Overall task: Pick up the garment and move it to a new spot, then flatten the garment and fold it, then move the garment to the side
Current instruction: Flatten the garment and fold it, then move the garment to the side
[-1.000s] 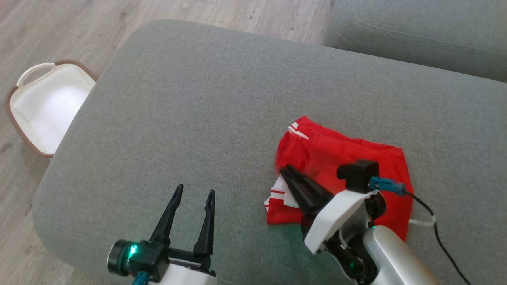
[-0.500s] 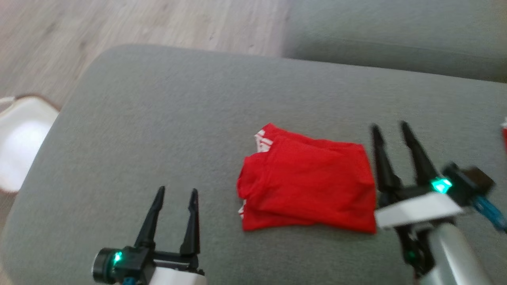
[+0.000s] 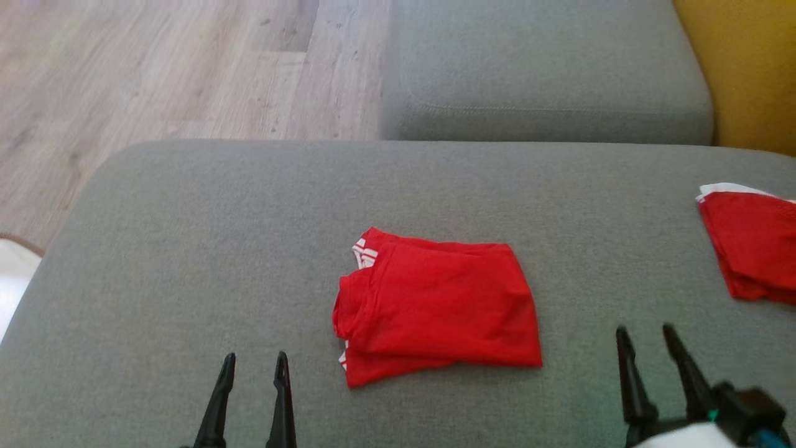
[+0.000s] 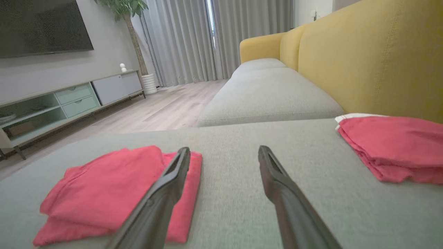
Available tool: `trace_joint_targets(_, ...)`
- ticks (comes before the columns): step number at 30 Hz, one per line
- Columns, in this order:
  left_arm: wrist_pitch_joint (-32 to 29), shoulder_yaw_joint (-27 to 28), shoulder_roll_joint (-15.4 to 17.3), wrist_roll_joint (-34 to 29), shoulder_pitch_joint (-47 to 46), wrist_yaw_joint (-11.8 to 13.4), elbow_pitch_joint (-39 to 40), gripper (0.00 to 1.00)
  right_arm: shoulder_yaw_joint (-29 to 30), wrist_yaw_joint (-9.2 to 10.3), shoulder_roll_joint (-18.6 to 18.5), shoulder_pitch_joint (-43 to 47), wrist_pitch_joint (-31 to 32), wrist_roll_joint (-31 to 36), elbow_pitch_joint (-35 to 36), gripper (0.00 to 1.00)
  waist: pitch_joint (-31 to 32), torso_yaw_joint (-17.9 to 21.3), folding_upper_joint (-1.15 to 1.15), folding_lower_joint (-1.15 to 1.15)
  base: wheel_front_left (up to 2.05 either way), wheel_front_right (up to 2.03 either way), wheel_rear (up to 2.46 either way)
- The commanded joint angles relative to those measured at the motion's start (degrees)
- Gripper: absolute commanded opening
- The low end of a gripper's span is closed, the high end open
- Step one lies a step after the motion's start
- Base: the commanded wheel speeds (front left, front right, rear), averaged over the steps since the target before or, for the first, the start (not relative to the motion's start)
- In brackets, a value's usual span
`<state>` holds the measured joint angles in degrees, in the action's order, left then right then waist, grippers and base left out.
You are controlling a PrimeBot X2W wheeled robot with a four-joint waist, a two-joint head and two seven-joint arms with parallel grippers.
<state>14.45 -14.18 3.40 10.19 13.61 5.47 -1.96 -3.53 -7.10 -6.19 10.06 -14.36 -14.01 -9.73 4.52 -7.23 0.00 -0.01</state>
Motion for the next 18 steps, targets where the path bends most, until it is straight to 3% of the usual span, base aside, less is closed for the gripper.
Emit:
trace_joint_targets(1,0.5,1.7,-0.2,-0.6,-1.8,-0.5,2.4,1.00,-1.2,-0.39,-0.3,-0.6,-0.6,1.1,2.1,1.00,0.7,0.5,0.00,0.01,0.00,0.00,0.00)
trace_joint_targets(18,0.5,2.7,-0.4,-2.2,-3.0,-1.8,1.0,1.00,-1.6,-0.39,1.5,1.7,-0.6,3.4,2.4,1.00,1.8,2.1,0.00,0.01,0.00,0.00,0.00)
